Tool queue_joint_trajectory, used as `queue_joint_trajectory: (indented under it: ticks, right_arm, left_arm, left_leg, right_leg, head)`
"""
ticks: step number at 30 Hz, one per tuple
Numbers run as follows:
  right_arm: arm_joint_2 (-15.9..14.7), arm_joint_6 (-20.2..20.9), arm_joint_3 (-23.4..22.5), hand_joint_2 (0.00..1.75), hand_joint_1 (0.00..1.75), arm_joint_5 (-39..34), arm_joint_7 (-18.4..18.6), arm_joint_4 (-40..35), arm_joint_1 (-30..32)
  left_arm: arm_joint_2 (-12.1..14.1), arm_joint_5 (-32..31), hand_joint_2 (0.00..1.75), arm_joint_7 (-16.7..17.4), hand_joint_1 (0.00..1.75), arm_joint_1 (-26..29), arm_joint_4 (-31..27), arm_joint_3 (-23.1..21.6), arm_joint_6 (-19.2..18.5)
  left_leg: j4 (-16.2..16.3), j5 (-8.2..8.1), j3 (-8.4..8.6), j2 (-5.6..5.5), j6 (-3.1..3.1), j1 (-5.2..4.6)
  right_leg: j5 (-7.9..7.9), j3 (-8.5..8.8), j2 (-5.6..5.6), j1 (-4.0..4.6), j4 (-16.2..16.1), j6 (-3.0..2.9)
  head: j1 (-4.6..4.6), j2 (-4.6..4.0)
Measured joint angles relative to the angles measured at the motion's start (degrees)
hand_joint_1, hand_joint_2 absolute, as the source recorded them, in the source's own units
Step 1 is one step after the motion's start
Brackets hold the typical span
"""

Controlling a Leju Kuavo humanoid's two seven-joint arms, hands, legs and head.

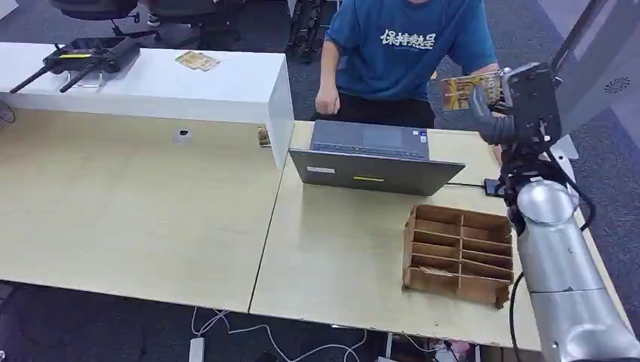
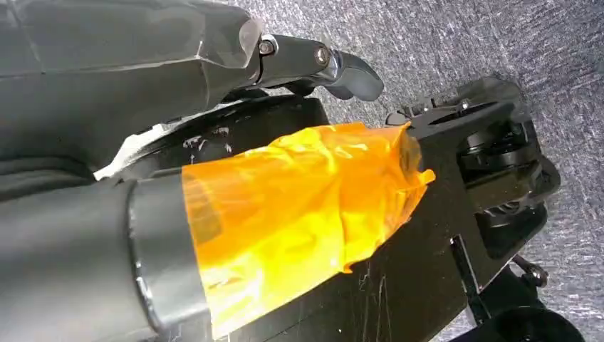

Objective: Pass the card to the sensor for recognition and then transmit it.

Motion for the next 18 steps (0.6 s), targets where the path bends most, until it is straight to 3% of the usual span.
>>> queue_joint_trajectory:
  ticks: [4,6,18]
  right_arm:
    - [0.44,-0.27,-1.02,1.75,1.75,-12.39,-0.68,1.66,-1.31]
    - [0.44,-0.79,-1.02,1.75,1.75,-14.54,-0.87,2.03,-1.52]
    - [0.39,-1.03,-1.07,1.75,1.75,-15.46,-1.01,3.23,-1.82]
  left_arm:
    - [-0.02,0.50,0.00,-0.07,0.00,0.01,0.00,0.00,0.35]
    - [-0.02,0.63,0.00,-0.11,0.00,0.01,0.00,0.00,0.39]
    - [-0.02,0.76,0.00,-0.11,0.00,0.01,0.00,0.00,0.42]
  left_leg:
    - [0.00,0.00,0.00,-0.01,0.00,0.00]
    - [0.00,0.00,-0.01,-0.01,0.00,0.00]
    - [0.00,-0.01,0.00,0.03,0.01,-0.01]
  right_leg:
    - [0.00,0.01,-0.02,0.00,0.00,0.00]
    - [0.00,0.01,-0.02,0.00,-0.01,0.00]
    - [0.00,0.00,0.06,0.00,0.00,0.00]
  head:
    - [0.00,0.00]
    - [0.02,0.00]
    - [0.00,0.00]
